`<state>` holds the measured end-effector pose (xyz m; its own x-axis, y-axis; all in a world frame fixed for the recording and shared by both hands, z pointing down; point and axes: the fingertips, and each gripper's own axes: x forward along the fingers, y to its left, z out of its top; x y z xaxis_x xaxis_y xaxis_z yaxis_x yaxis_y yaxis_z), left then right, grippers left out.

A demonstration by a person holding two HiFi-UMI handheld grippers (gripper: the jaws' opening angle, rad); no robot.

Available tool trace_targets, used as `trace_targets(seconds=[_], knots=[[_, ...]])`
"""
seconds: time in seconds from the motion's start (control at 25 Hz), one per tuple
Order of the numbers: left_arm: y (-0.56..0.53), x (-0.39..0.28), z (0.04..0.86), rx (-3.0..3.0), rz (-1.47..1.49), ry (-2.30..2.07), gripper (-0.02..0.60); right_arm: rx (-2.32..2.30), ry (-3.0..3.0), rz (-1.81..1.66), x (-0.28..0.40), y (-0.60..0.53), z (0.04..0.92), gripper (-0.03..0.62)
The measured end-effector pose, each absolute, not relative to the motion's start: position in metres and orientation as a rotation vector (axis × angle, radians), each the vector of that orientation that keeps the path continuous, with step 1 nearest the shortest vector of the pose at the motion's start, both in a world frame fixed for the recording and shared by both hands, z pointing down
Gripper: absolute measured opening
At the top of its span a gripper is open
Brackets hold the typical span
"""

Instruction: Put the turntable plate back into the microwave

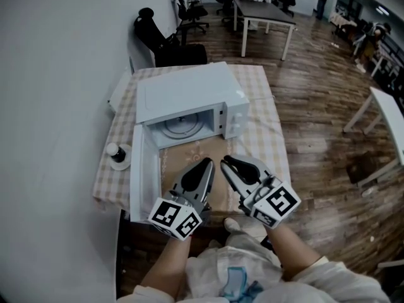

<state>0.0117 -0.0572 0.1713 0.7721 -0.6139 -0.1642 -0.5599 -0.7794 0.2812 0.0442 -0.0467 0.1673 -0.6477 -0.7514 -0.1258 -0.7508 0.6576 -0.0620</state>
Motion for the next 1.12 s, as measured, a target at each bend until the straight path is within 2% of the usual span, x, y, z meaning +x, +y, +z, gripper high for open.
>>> trace_targets(seconds=[1.12], knots=[[-0.047,0.015,0.163,2.794,-0.34,-0.915,0.017,-1.232,2.733,-0.027,0.047,-0.039,0.157,0.031]])
